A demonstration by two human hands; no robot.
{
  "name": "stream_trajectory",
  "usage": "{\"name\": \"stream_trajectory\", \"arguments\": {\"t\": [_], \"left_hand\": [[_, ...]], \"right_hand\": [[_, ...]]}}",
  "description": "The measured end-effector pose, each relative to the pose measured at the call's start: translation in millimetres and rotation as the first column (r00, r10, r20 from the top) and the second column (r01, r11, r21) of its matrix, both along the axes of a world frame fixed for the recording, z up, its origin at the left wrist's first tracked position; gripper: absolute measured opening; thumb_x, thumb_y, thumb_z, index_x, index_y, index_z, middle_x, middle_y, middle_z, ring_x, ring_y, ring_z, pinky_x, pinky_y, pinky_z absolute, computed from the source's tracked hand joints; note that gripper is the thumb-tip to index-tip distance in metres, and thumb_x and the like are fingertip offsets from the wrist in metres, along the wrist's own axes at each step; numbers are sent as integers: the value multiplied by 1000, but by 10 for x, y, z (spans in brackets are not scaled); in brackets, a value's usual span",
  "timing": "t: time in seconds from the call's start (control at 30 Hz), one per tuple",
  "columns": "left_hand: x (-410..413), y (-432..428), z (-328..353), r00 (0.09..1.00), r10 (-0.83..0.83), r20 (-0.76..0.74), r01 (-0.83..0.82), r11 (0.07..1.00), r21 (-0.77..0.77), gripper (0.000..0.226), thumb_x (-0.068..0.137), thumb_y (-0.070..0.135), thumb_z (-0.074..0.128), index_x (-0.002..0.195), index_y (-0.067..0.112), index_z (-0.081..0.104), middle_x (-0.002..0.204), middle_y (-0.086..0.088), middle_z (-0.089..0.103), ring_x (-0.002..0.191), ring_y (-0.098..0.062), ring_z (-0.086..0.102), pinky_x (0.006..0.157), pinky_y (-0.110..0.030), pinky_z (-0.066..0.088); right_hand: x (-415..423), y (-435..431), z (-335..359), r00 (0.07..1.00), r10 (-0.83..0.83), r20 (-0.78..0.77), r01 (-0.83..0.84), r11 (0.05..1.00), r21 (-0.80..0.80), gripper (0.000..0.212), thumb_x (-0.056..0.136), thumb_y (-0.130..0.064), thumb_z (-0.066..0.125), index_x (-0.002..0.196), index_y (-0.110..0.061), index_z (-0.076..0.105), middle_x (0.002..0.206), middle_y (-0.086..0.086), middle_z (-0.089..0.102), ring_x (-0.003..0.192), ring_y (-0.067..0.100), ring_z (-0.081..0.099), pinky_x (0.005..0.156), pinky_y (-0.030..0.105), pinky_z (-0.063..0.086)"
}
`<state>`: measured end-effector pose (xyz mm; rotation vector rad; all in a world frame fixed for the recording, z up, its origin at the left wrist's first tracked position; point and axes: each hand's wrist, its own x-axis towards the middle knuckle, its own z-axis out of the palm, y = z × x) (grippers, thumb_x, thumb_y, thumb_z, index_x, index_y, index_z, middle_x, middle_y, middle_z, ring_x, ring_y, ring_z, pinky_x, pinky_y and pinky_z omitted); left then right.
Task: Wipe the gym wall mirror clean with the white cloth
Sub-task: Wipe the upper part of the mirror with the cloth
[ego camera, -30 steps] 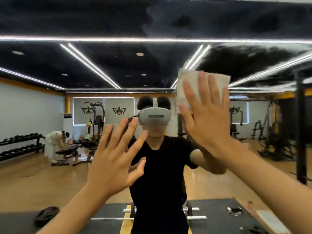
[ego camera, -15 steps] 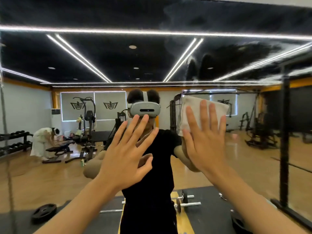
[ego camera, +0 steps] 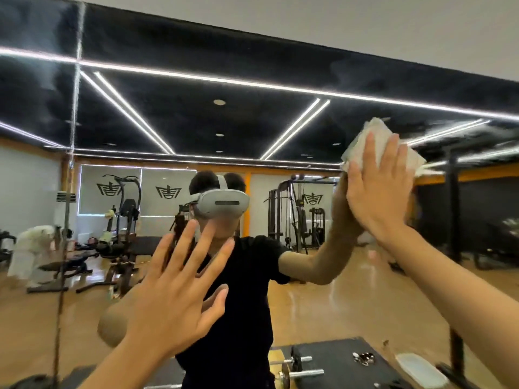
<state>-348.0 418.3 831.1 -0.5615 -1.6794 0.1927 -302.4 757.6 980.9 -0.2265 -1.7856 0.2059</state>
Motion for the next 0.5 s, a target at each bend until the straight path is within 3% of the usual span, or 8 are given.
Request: {"name": "stream_trajectory", "arguments": {"t": [0.17, 0.27, 0.4, 0.5], "left_hand": [[-33, -43, -12, 1000, -3, -8, 3, 1000, -2, 73, 100, 54, 43, 166, 22, 33, 175, -15, 18, 162, -37, 18, 126, -61, 22], [-59, -68, -22, 999, -33, -13, 33, 999, -14, 73, 100, 53, 44, 165, 21, 33, 174, -17, 22, 161, -38, 19, 127, -60, 21], [-31, -87, -11, 999, -43, -27, 43, 999, -6, 74, 98, 52, 46, 164, 20, 36, 174, -15, 21, 161, -39, 21, 127, -60, 20], [-27, -63, -21, 999, -22, -27, 22, 1000, -10, 74, 97, 52, 45, 164, 20, 37, 174, -15, 21, 160, -40, 22, 126, -63, 21]], "right_hand": [[-260, -1616, -126, 992, 121, -30, -107, 950, 295, 67, 108, -56, 14, 169, -29, 4, 176, 12, -5, 162, 35, -6, 128, 62, 0], [-318, -2111, -172, 988, 156, 1, -139, 876, 462, 66, 108, -54, 17, 168, -29, 10, 176, 12, 0, 162, 34, -4, 128, 61, -1], [-288, -1537, -85, 989, 144, -13, -111, 811, 574, 61, 111, -55, 20, 168, -33, 18, 176, 9, 7, 163, 29, 4, 129, 58, 6], [-187, -574, -47, 996, 70, -47, -46, 919, 392, 61, 111, -54, 19, 168, -33, 13, 176, 9, 4, 162, 30, 3, 128, 59, 11]]}}
